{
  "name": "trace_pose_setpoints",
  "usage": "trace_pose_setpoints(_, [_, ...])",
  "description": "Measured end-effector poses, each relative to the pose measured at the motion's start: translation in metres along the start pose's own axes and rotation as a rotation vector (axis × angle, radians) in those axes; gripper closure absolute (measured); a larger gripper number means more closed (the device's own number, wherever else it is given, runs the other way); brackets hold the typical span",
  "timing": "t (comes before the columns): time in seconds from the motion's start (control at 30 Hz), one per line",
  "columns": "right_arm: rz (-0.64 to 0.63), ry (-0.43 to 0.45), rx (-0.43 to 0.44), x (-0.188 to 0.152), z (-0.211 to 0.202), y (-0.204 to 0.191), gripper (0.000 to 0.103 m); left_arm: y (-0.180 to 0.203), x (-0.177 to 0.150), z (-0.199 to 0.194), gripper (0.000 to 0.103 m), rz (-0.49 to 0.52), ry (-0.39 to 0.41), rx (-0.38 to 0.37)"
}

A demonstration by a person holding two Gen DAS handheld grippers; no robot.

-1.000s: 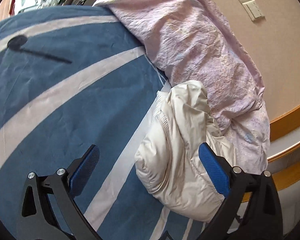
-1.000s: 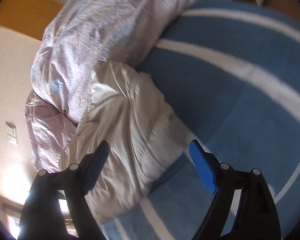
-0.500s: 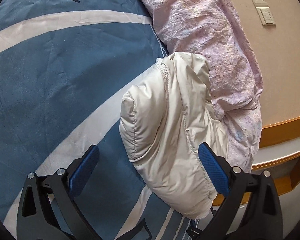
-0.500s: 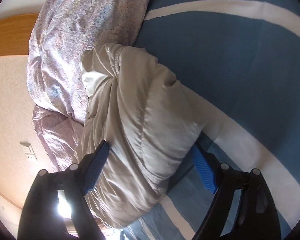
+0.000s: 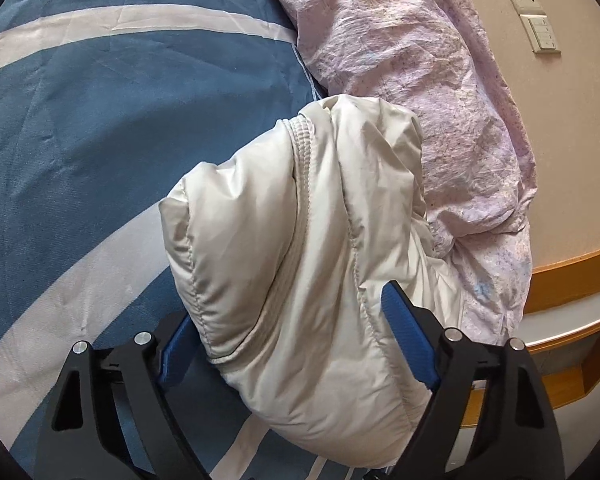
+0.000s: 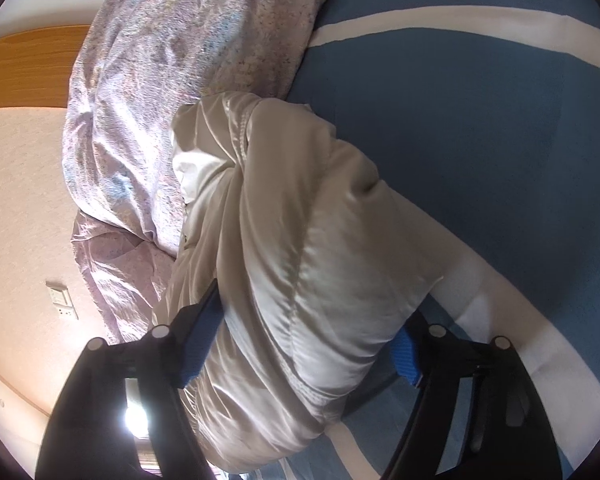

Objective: Fold large clothes

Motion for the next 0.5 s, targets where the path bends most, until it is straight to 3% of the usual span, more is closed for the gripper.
trace_pose_setpoints(0.07, [-0.003, 0.005, 0.023, 0.001, 0.000, 0.001, 0.038, -0.002, 0.005, 0.001, 0.025, -0.047, 0.000, -0.034])
trace_pose_setpoints(0.13, [-0.017, 0.007, 0.038, 0.001, -0.003, 0.002, 0.053, -0.007, 0.010, 0.002, 0.034, -0.097, -0.005, -0.070])
trace_pose_setpoints(0.2, [-0.039, 0.011, 0.054, 0.000, -0.005, -0.002, 0.063, -0.015, 0.014, 0.005, 0.051, -0.142, -0.015, -0.094])
trace_pose_setpoints(0.23, [-0.053, 0.012, 0.055, 0.000, -0.006, -0.005, 0.068, -0.016, 0.015, 0.007, 0.055, -0.150, -0.023, -0.109])
trace_pose_setpoints(0.3, [-0.082, 0.018, 0.054, -0.001, -0.007, -0.012, 0.074, -0.014, 0.015, 0.005, 0.068, -0.142, -0.020, -0.129])
trace_pose_setpoints(0.37, [-0.107, 0.022, 0.055, -0.001, -0.009, -0.018, 0.077, -0.008, 0.015, -0.001, 0.075, -0.118, -0.012, -0.148])
trace_pose_setpoints(0.5, [-0.145, 0.021, 0.078, -0.002, -0.014, -0.034, 0.080, 0.002, 0.018, -0.013, 0.081, -0.091, -0.007, -0.184])
Point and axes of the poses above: each gripper's, at about its wrist camera, not at the fingertips, and z roughly the way its jaws point, y to its right, x to its top, the point moved 9 cm from there along z, roughly the way its jaws point, and after that the axes turned 14 degrees about x, right-handed, at the moved point
